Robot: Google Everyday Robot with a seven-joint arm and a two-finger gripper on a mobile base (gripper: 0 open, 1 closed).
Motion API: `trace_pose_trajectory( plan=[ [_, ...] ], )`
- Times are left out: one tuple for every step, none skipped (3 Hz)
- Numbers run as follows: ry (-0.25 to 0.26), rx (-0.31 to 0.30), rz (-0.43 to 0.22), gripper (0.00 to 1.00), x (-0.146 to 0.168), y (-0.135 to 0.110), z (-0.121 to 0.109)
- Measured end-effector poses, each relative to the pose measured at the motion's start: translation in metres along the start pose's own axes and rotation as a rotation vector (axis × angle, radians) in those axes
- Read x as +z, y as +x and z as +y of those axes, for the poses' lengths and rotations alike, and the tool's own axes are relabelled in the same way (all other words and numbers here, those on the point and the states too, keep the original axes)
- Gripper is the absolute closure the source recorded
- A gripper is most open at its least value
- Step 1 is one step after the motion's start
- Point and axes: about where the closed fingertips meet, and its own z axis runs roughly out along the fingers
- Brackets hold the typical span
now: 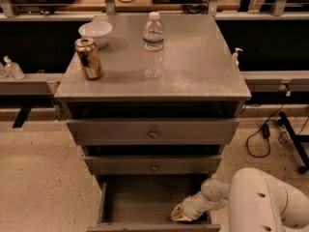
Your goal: Open bottom drawer
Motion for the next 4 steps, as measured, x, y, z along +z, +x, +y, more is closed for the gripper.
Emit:
trace_pose_trajectory(
  plan=[
    [0.033,-0.022,-0.041,1.00,-0.014,-0.012,0.011],
    [0.130,-0.060,-0.100,1.00,-0.042,-0.028,0.015],
    [0.253,-0.111,-0.157,1.00,-0.079,-0.038,0.011],
    [0.275,-0.117,-0.165,0.85,-0.084,-0.037,0.013]
  ],
)
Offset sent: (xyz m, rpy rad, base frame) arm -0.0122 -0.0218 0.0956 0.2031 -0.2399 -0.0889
